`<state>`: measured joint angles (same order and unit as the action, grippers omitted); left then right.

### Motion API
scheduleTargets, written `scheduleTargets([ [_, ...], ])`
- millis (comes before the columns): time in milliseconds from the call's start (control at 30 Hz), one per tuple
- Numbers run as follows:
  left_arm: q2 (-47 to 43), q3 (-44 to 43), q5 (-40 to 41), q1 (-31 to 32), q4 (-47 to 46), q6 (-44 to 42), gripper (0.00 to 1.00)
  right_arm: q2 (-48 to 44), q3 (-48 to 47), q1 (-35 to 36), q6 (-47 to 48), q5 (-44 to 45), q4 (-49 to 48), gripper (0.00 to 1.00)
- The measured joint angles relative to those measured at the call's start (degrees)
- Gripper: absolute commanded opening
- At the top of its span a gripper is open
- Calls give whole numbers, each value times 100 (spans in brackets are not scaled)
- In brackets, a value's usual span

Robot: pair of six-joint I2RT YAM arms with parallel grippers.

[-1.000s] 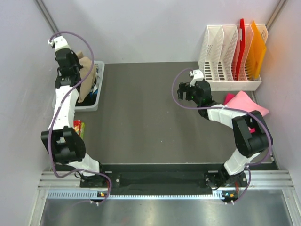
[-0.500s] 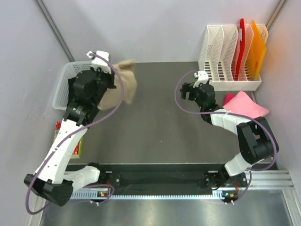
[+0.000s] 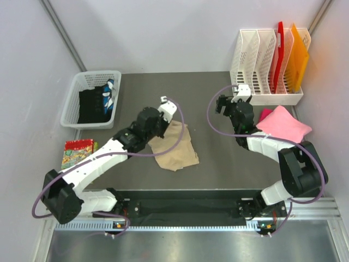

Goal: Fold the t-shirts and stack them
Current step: Move the tshirt to the center of the board

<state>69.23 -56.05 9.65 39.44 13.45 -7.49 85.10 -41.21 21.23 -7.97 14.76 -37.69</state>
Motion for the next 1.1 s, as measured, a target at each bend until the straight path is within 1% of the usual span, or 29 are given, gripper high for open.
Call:
scheduleTargets([
  [133,144,398,-96,162,-50,-20,0,2,-2,-2,-26,61,-2,89],
  [300,59,433,-90,173,-232,-17,0,37,-17,-2,-26,61,7,89],
  [367,28,435,125,186,-422,-22,0,87,-52,-2,-24,52,46,89],
  [467,96,435,658,186,-852,-111,0,133,-94,-2,-22,-79,109,88],
  [567,455,433,1130,101,-1375,-195,0,138,-149,9,-37,-282,282,88],
  [667,1215,330,1451,-190,-1735,-203,0,140,-203,81,-144,-389,520,88],
  [767,2000,162,1582,-702,-1858,-122,0,109,-203,304,-269,-428,866,88],
  [833,2326,46,1569,-1069,-1858,-35,0,66,-201,455,-319,-452,1086,88],
  [967,2621,-52,1622,-1749,-1908,63,0,7,-243,662,-358,-619,1547,88],
  [1100,2653,-55,1705,-1893,-2046,81,0,151,-446,678,-367,-946,1829,88],
])
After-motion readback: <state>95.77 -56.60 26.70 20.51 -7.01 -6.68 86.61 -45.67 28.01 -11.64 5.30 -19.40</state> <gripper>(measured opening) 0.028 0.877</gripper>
